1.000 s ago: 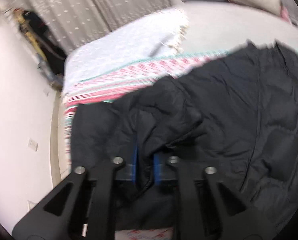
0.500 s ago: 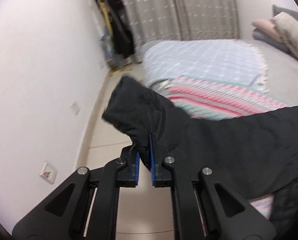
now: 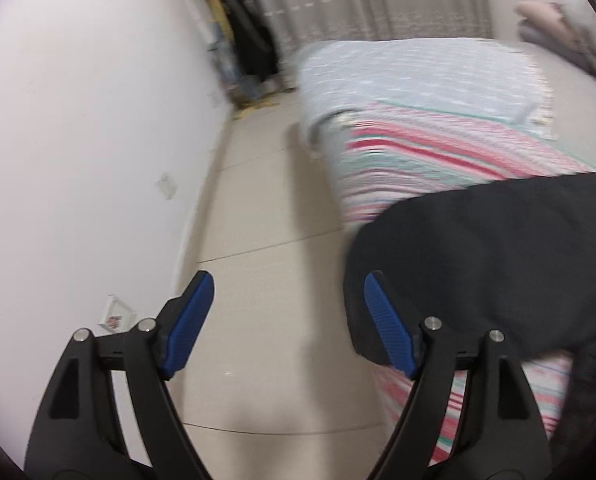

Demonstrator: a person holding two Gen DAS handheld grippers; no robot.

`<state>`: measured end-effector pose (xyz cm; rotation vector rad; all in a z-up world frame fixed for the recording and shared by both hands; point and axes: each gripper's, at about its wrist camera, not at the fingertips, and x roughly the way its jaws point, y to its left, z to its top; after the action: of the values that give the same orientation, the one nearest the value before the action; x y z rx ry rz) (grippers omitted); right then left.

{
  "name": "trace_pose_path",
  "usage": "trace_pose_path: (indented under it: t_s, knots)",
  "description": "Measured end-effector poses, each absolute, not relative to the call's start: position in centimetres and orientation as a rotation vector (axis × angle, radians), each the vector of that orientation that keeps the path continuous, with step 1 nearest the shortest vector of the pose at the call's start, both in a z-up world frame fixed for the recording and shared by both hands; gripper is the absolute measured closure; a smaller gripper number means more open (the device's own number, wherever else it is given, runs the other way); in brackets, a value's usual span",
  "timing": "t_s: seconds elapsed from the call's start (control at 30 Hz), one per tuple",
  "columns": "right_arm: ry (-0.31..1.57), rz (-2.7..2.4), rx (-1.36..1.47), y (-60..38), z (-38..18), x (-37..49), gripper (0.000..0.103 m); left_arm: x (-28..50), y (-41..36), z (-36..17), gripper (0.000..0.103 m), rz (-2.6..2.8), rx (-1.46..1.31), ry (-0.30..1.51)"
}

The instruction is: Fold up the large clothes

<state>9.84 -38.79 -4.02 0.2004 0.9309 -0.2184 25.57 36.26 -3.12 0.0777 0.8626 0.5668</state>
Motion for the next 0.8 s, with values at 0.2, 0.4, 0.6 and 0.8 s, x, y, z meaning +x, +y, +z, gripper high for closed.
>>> trace_pose_path:
  t_s: [0.2,0.4,0.6,0.8]
  knots:
    - [0.947,-0.216,0.082,-37.4,-6.2,12.3,0.022,23.9,28.2,-1.1,0.021,0.278,0.036,0.911]
    - [0.924,-0.329,-0.093,-37.6,-8.1,15.7,0.044,23.6,17.8,1.5,0.021,0.037,0.125,0.891]
    - [0.78,-0.214,0.011,-41.1,1.9,14.0,0.094,25.2,4.0,1.9,0.021,-0.288,0.195,0.909]
    - [0.613,-0.108,0.011,-43.9,14.1,13.8,0.095,28.4,-7.9,-0.3,0.041,-0.486,0.161,0.92]
